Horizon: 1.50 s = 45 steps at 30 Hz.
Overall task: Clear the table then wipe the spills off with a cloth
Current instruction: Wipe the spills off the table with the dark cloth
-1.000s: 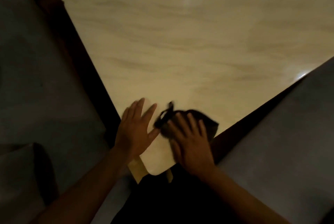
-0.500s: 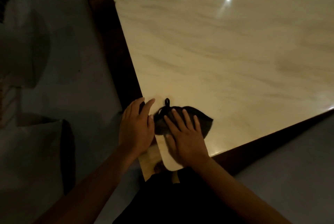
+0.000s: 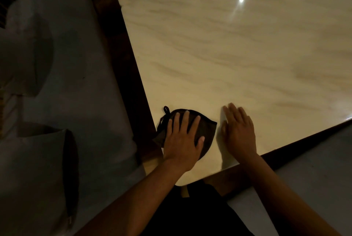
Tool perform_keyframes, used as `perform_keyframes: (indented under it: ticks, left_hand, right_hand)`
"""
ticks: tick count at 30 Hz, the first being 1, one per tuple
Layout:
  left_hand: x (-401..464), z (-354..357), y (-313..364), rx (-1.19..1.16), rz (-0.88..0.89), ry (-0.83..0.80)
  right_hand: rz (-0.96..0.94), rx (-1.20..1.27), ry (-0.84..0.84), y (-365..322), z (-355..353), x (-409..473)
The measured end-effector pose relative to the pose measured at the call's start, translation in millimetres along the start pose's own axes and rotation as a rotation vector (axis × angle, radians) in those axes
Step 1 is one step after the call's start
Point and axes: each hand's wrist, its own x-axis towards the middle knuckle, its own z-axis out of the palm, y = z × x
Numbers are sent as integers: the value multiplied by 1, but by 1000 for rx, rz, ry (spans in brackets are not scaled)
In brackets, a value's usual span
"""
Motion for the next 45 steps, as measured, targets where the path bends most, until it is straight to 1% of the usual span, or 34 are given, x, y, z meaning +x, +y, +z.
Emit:
perform_keyframes:
  ticks: [3, 6, 9, 11, 12, 14, 16, 18, 20, 22, 23, 26, 28, 29, 31, 34, 36, 37, 38, 39, 42, 44, 45]
  left_hand:
    - [14, -4, -13, 17, 10, -16]
    - [64, -16, -43, 74, 24, 5]
    - [118, -33, -76, 119, -21, -24]
    - [123, -32, -78, 143, 0, -19]
    - [110, -30, -73, 144, 50, -5]
    - [73, -25, -60, 154, 232, -16]
    - [52, -24, -60, 175, 382, -89]
    - [64, -30, -70, 189, 456, -101]
    - [97, -34, -87, 218, 493, -96]
    - [139, -40, -108, 207, 464, -63]
    - [161, -44, -121, 187, 417, -31]
    - [214, -58, -150, 161, 204, 33]
    - [221, -55, -150, 164, 145, 48]
    - [214, -52, -146, 169, 156, 64]
    - [186, -47, -134, 174, 257, 51]
    - [156, -47, -132, 157, 454, -53]
    - [177, -53, -146, 167, 552, -98]
    - [197, -56, -155, 182, 573, -102]
    - [220, -60, -165, 195, 562, -93]
    - [244, -66, -173, 201, 514, -85]
    - [293, -81, -189, 213, 310, -88]
    - [291, -79, -183, 191, 261, -75]
    - [279, -77, -178, 177, 273, -73]
  right_hand:
    - [42, 33, 0, -8, -2, -1]
    - [56, 34, 21, -15, -4, 1]
    - [48, 4, 35, -28, -2, 10]
    - [19, -1, 26, -33, -2, 22]
    - [6, 2, 20, -34, -4, 30]
    - [-6, 9, -3, -31, -8, 51]
    - [-52, 5, -38, -28, -8, 73]
    - [-118, -3, -52, -29, -6, 92]
    - [-154, 9, -40, -33, -5, 106]
    - [-148, 10, -25, -36, -5, 112]
    - [-142, 6, -18, -37, -5, 113]
    - [-152, 0, -41, -38, -5, 112]
    - [-125, 2, -51, -44, -6, 117]
    - [-105, 6, -47, -48, -6, 122]
    - [-64, 18, -42, -61, -7, 135]
    - [-69, 29, -63, -84, -6, 155]
    - [-36, 53, -75, -98, -7, 164]
    - [-8, 77, -64, -103, -6, 166]
    - [24, 101, -52, -108, -4, 166]
    - [53, 111, -51, -111, -3, 166]
    - [107, 84, -91, -117, 1, 165]
    - [143, 76, -129, -122, -2, 169]
    - [155, 77, -132, -126, -5, 171]
